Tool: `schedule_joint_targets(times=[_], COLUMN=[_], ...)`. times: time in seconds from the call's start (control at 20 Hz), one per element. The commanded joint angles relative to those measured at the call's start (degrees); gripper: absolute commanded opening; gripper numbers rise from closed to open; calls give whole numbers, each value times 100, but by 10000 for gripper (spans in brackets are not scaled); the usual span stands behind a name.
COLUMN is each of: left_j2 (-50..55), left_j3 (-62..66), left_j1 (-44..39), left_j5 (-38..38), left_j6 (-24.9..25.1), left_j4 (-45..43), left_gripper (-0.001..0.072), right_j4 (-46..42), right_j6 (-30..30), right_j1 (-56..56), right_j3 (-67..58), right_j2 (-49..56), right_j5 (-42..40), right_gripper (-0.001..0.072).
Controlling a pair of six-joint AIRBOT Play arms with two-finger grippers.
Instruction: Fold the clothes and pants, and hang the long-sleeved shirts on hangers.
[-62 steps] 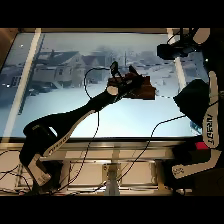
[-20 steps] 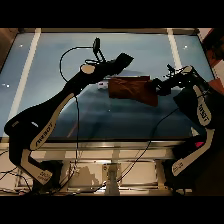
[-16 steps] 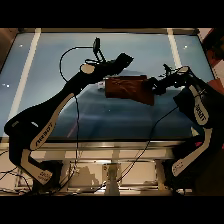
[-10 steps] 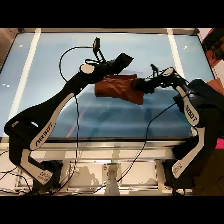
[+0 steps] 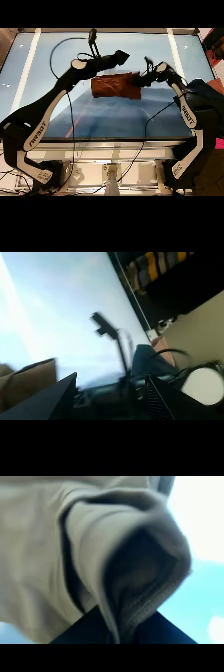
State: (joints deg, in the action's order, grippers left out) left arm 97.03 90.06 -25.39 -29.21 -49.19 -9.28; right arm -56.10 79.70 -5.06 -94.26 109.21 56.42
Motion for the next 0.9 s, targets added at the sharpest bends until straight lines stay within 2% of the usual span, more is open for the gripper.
schedule_joint_targets(times=[0.0, 0.1, 0.3, 0.4, 0.7, 0.85], left_j2=[-328, -586, -1104, -1329, -1858, -1932], left_j3=[4, 4, 4, 4, 4, 4], left_j1=[411, 664, 1110, 1335, 1989, 2227], left_j5=[-214, -229, -815, -1244, -2076, -2590], left_j6=[516, 514, 507, 509, 509, 509], left_j4=[-96, -605, -2046, -2363, -3788, -3829], left_gripper=[490, 491, 491, 491, 491, 491], right_j4=[-466, -750, -1683, -2151, -3027, -3202], right_j6=[50, 96, 704, 990, 977, 979], right_j1=[223, 459, 1121, 1552, 3060, 3923], right_j3=[-713, -1069, -1589, -1775, -1897, -1895], right_j2=[-380, -647, -1058, -1198, -1532, -1532], right_j5=[-48, -24, 446, 940, 2695, 3777], right_gripper=[13, 13, 13, 13, 13, 14])
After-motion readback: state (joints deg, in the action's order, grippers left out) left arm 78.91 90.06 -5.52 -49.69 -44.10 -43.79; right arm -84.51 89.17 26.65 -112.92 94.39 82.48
